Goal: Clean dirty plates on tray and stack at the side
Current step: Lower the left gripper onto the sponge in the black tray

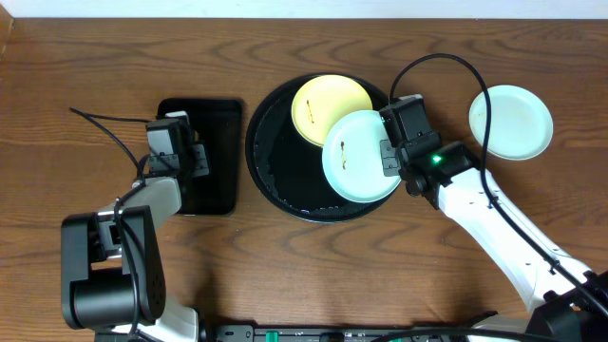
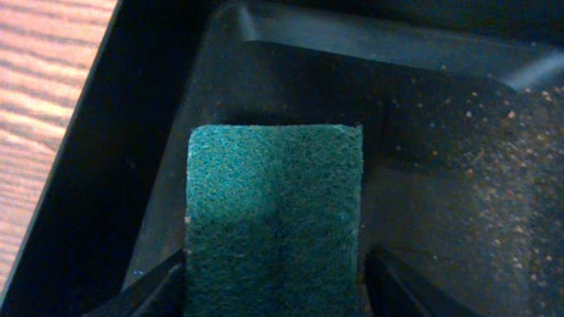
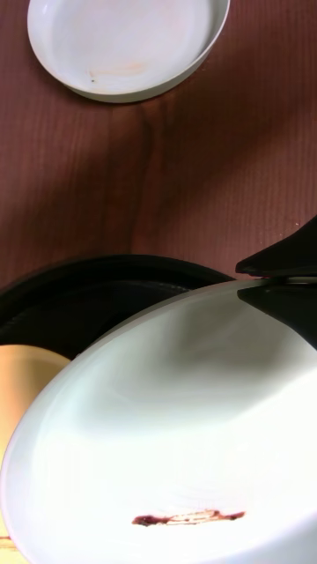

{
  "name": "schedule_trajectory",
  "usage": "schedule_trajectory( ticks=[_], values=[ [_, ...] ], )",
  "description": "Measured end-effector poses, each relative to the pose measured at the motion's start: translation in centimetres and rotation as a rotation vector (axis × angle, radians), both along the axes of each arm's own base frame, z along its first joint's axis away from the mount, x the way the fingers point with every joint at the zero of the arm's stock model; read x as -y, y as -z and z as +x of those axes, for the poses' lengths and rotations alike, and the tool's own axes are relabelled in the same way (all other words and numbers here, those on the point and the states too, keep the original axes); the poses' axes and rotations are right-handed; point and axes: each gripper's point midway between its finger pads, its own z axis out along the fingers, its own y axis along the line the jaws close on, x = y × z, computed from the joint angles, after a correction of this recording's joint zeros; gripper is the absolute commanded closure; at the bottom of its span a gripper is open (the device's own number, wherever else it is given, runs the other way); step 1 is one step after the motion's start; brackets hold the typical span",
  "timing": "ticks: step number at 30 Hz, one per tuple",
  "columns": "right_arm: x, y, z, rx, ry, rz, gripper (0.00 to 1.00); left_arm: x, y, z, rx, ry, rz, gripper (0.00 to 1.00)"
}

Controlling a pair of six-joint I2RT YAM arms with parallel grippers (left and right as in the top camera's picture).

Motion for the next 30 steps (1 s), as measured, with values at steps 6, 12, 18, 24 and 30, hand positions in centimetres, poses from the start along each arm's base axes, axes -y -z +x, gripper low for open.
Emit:
schedule_trajectory(
  ticks=[6, 12, 18, 24, 30],
  values=[
    [0.0, 0.0, 0.0, -0.001, 0.0, -0.001, 0.99, 1.5, 0.4, -2.8, -0.115, 0.017, -0.08, 0.49],
    [0.0, 0.0, 0.0, -0.002, 0.0, -0.001, 0.99, 2.3, 0.5, -3.6, -0.144, 0.016, -0.132, 0.31],
    [0.0, 0.0, -0.1, -0.002, 0.0, -0.001, 0.99, 2.3, 0.1, -3.0, -0.113, 0.014, -0.136, 0.32],
    [0.0, 0.0, -0.1, -0.003, 0.0, -0.001, 0.99, 2.2, 0.4, -2.4, -0.096, 0.009, -0.139, 0.43],
    [0.0, 0.0, -0.1, -0.003, 0.0, -0.001, 0.99, 2.1, 0.1, -1.2, -0.045, 0.014, -0.133, 0.93]
  ],
)
